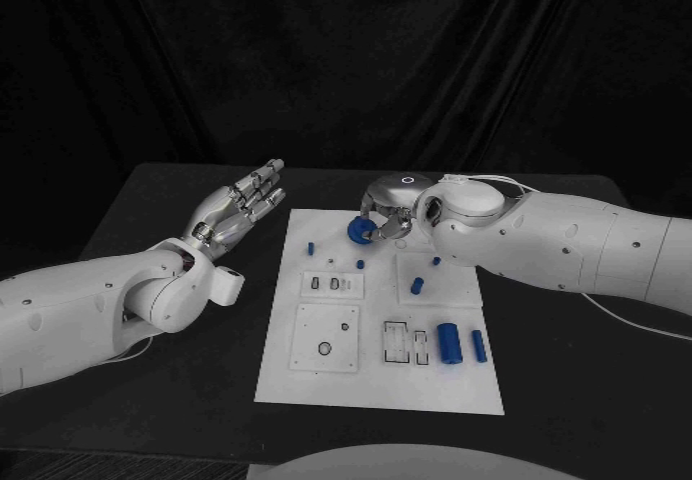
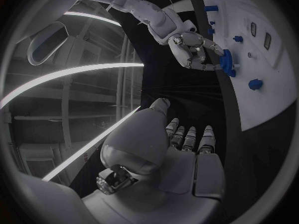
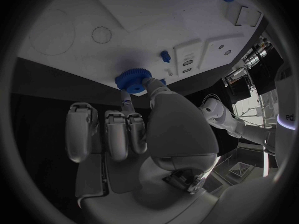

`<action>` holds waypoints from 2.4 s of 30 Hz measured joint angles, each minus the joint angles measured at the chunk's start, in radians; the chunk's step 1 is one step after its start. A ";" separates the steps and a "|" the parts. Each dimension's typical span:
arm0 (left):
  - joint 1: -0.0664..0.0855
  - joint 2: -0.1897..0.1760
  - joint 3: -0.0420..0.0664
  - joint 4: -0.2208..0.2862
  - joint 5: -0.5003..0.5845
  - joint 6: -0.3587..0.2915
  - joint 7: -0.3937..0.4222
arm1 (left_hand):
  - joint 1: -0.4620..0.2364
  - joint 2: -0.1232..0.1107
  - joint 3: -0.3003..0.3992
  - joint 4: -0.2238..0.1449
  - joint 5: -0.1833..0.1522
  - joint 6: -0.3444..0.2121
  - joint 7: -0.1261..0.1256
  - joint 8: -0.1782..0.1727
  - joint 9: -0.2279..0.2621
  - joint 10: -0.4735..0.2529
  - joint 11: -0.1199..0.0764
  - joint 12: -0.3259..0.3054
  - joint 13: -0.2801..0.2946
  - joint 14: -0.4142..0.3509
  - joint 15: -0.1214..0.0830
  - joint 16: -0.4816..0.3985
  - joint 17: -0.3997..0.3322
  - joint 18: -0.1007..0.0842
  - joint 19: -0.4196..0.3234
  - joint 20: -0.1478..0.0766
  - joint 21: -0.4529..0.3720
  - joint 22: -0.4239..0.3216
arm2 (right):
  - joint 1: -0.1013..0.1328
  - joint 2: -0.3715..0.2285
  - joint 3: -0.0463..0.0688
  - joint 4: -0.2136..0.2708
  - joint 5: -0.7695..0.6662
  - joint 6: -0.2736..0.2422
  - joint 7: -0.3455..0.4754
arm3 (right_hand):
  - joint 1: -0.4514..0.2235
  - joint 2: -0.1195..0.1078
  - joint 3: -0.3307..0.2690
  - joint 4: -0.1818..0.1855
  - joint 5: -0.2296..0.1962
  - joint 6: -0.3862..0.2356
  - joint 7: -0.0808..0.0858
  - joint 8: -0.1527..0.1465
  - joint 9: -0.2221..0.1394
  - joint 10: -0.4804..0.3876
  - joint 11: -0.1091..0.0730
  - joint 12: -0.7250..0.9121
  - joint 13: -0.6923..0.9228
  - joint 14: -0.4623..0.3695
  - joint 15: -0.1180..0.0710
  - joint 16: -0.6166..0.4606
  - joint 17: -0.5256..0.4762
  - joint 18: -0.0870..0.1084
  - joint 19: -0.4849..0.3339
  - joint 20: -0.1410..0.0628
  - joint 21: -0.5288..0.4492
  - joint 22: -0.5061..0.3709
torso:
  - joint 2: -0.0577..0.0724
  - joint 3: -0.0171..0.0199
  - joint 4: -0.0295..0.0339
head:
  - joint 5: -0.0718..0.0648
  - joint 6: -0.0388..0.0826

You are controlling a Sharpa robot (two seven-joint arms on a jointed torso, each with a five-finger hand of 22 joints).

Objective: Assemble the parts on the task board

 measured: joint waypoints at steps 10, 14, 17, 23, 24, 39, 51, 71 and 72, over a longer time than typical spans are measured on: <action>0.000 0.000 0.000 -0.001 0.000 0.000 0.000 | 0.000 0.000 0.000 0.000 0.000 0.000 0.000 0.000 0.000 0.000 0.000 0.000 0.000 0.000 0.000 0.000 0.000 0.000 0.000 0.000 0.000 0.000 | -0.011 0.032 0.000 -0.035 0.000 0.015 0.004 | 0.000 0.000 0.006 0.000 -0.019 0.002 0.001 -0.016 0.000 0.003 0.003 0.000 0.000 0.003 0.003 0.000 0.000 0.000 0.000 0.000 0.000 0.001 | 0.000 0.0000 -0.0006 | 0.002 -0.002; 0.000 0.002 0.000 -0.001 0.000 0.001 0.000 | 0.000 0.000 0.000 0.000 0.000 0.000 0.000 0.000 0.000 0.003 0.003 0.000 0.000 0.000 0.000 0.000 0.000 0.000 0.000 0.000 0.000 0.000 | -0.011 0.043 0.001 -0.044 0.000 0.017 0.005 | 0.000 0.000 0.011 0.000 -0.028 0.003 0.001 -0.031 0.001 0.003 0.003 0.000 0.000 0.003 0.003 0.000 0.000 0.000 0.000 0.000 0.000 0.001 | 0.000 -0.0002 -0.0014 | 0.004 -0.003; 0.000 0.003 0.000 -0.002 0.000 0.001 0.000 | 0.000 0.000 0.000 0.000 0.000 0.000 0.000 0.000 0.000 0.003 0.003 0.000 0.000 0.000 0.000 0.000 0.000 0.000 0.000 0.000 0.000 0.000 | -0.011 0.050 0.001 -0.048 0.000 0.019 0.006 | 0.000 0.000 0.011 0.000 -0.040 0.005 0.000 -0.044 0.001 0.004 0.003 0.000 0.000 0.003 0.003 0.000 0.000 0.000 0.000 0.000 0.000 0.001 | 0.000 -0.0005 -0.0025 | 0.005 -0.004; 0.000 0.005 0.000 -0.004 0.000 0.002 -0.001 | 0.000 0.000 0.000 0.000 0.000 0.004 0.004 0.000 0.000 0.003 0.003 0.000 0.000 0.000 0.000 0.000 0.001 0.000 0.000 0.000 0.000 0.000 | -0.012 0.057 0.002 -0.052 0.000 0.023 0.006 | -0.009 0.009 0.017 0.003 -0.090 -0.035 -0.041 -0.085 0.069 0.003 0.003 0.000 0.000 0.003 0.002 0.000 0.000 0.000 0.000 0.000 -0.010 0.001 | 0.000 -0.0002 -0.0031 | 0.004 -0.005; 0.000 0.005 0.000 -0.004 0.000 0.003 -0.001 | 0.000 0.000 0.000 0.000 0.000 0.004 0.004 0.000 0.000 0.003 0.003 0.000 0.000 0.000 0.000 0.000 0.001 0.000 0.000 0.000 0.000 0.000 | -0.012 0.058 0.002 -0.052 0.000 0.025 0.006 | -0.010 0.009 0.018 0.002 -0.096 -0.043 -0.049 -0.094 0.069 0.003 0.003 0.000 0.000 0.003 0.002 0.000 0.000 0.000 0.000 0.000 -0.010 0.001 | 0.000 -0.0002 -0.0031 | 0.004 -0.005; 0.000 0.007 0.000 -0.008 0.000 0.006 -0.002 | 0.000 0.000 0.003 -0.003 0.000 0.004 0.004 0.000 0.000 -0.001 0.006 0.000 0.000 0.000 0.000 0.000 0.000 0.000 0.000 0.000 0.000 -0.001 | -0.015 0.054 0.001 -0.056 -0.001 0.042 0.006 | -0.037 0.013 -0.009 0.003 -0.272 -0.377 -0.075 -0.112 -0.070 0.000 -0.008 0.000 0.000 0.003 0.002 0.000 0.000 0.000 0.000 0.000 -0.029 0.000 | -0.001 0.0001 -0.0027 | 0.005 -0.005; 0.000 0.008 0.000 -0.010 0.000 0.009 -0.003 | 0.000 0.000 0.006 0.000 0.000 0.007 0.007 0.000 0.000 0.002 0.010 0.000 0.000 0.000 0.000 0.000 0.000 0.000 0.004 0.004 0.000 -0.001 | -0.016 0.048 0.001 -0.053 -0.001 0.043 0.006 | -0.029 0.029 -0.009 0.003 -0.229 -0.357 -0.084 -0.112 -0.074 0.000 -0.015 0.000 0.000 0.003 -0.005 0.000 0.000 0.000 0.000 0.000 -0.033 0.000 | -0.002 0.0011 -0.0041 | 0.005 -0.011; 0.000 -0.029 0.000 0.009 0.000 0.010 -0.004 | 0.000 0.000 0.011 -0.005 0.000 0.007 0.007 0.000 0.001 0.006 0.013 0.008 0.001 0.000 0.000 0.000 0.000 0.000 0.004 0.004 0.000 0.000 | 0.086 -0.337 0.000 0.282 -0.001 -0.018 0.007 | -0.059 0.048 -0.032 0.034 -0.315 -0.154 -0.068 -0.060 -0.044 0.000 -0.015 0.000 0.000 0.003 -0.005 0.000 0.000 0.000 0.000 0.000 -0.033 0.000 | -0.008 -0.0046 -0.0201 | 0.025 -0.003; 0.000 -0.030 0.000 0.009 0.000 0.010 -0.004 | 0.000 0.000 0.011 -0.005 0.000 0.007 0.007 0.000 0.001 0.006 0.013 0.008 0.001 0.000 0.000 0.000 0.000 0.000 0.004 0.004 0.000 0.000 | 0.088 -0.362 0.000 0.297 -0.001 -0.023 0.007 | -0.059 0.048 -0.033 0.036 -0.319 -0.143 -0.068 -0.054 -0.044 0.000 -0.015 0.000 0.000 0.003 -0.005 0.000 0.000 0.000 0.000 0.000 -0.033 0.000 | -0.008 -0.0049 -0.0216 | 0.026 -0.003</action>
